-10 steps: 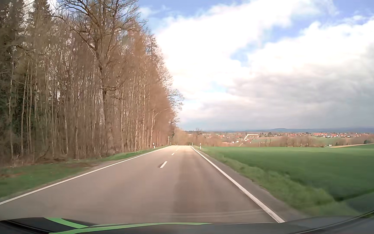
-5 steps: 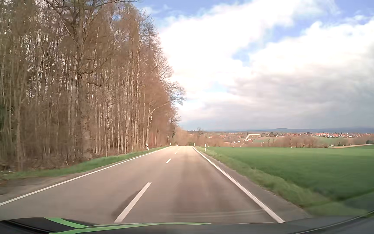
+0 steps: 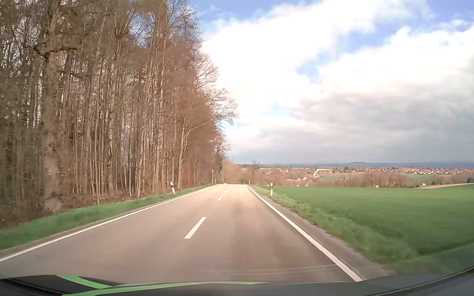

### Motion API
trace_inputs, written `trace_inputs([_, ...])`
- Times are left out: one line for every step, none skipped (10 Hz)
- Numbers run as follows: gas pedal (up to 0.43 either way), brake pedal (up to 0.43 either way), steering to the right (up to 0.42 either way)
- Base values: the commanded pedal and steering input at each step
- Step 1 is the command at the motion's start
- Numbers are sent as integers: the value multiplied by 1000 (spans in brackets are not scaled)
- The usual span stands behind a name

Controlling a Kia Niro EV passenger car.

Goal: Follow the waypoints while adhering to traffic rules and regulations

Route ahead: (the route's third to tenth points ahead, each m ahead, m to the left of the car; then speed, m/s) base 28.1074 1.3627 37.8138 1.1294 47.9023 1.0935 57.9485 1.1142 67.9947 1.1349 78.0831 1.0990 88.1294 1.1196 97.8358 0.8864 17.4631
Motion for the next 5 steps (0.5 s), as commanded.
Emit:
trace_inputs([98,0,-4])
trace_inputs([98,0,-1])
trace_inputs([98,0,0])
trace_inputs([98,0,0])
trace_inputs([98,0,0])
